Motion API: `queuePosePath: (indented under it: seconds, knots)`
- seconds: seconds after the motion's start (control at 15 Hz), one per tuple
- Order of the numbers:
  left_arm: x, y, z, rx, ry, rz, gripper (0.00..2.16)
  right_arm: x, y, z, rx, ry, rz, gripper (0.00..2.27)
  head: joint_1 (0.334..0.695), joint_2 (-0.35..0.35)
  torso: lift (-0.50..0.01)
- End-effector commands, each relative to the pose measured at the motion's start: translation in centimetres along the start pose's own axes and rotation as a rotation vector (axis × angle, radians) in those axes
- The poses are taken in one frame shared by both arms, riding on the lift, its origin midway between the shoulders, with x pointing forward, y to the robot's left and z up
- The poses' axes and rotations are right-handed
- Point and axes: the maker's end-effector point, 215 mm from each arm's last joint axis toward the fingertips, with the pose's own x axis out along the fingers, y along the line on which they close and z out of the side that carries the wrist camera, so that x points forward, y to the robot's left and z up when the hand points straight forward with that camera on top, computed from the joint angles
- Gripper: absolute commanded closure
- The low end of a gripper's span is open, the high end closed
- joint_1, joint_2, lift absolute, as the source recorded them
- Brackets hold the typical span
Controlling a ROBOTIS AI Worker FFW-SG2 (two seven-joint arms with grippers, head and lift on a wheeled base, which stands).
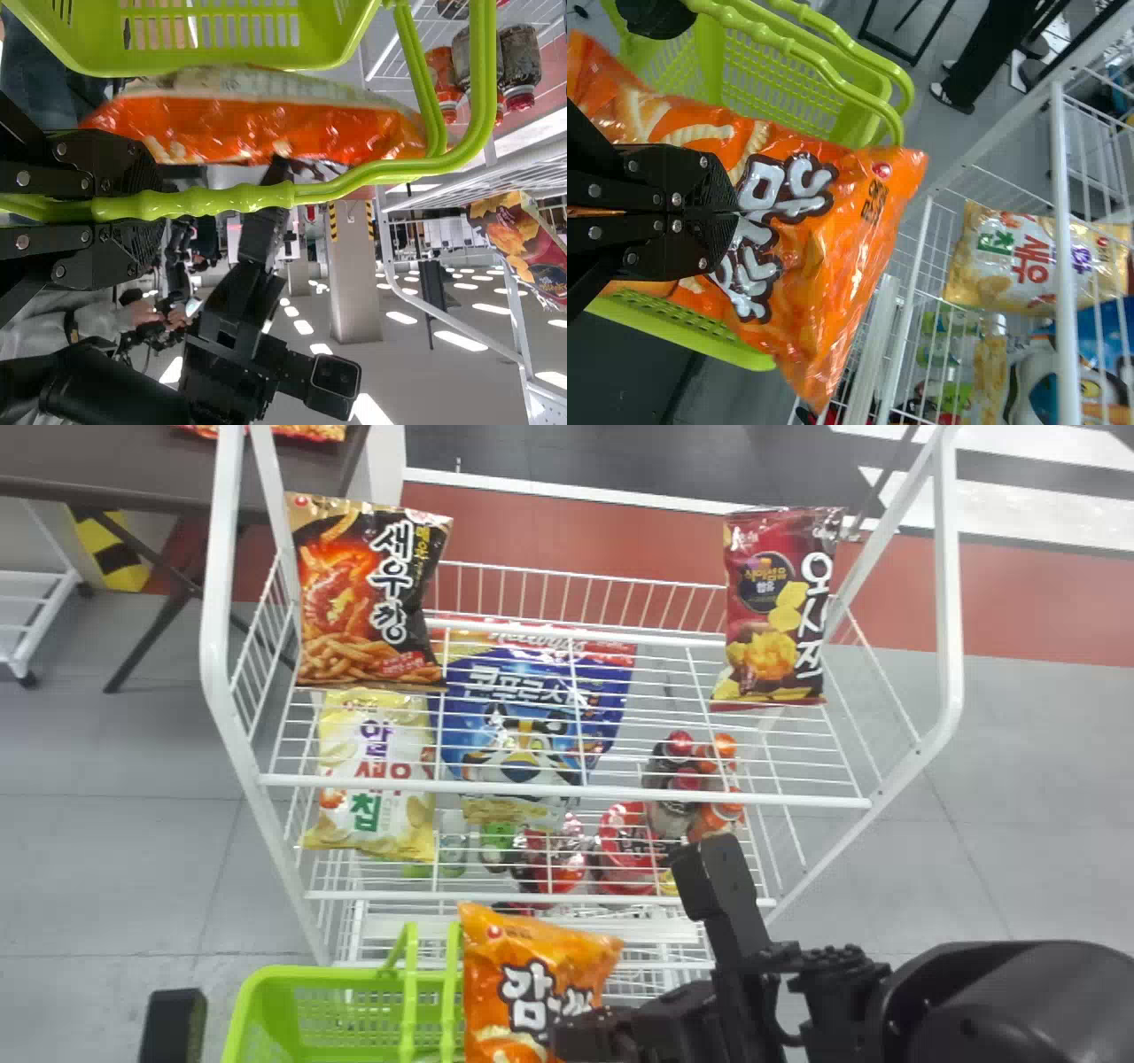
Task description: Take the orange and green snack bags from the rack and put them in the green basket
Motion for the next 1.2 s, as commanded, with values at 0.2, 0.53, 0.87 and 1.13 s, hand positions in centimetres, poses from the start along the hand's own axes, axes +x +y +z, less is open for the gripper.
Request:
queuePosePath:
  seconds: [0.2, 0.53, 0.87, 1.13]
  knots:
    - [0.2, -0.2, -0.1, 0.002, 0.005, -0.005, 2.15, 3.7, 1.6, -4.3, -0.032, 0.134, 0.011, 2.16, 0.695, -0.106, 0.0]
    - [0.3, -0.4, -0.2, 0.002, 0.01, -0.015, 2.15, 7.0, 1.9, -7.3, -0.038, 0.245, 0.006, 2.16, 0.695, -0.055, 0.0]
    - [0.2, -0.4, -0.4, -0.001, 0.013, -0.015, 2.15, 12.2, 0.8, -2.8, -0.073, 0.065, 0.008, 2.16, 0.695, -0.021, 0.0]
    - [0.1, -0.5, -0.4, 0.002, 0.013, -0.015, 2.15, 12.4, -0.2, -0.1, -0.109, -0.036, -0.02, 0.64, 0.695, 0.061, 0.0]
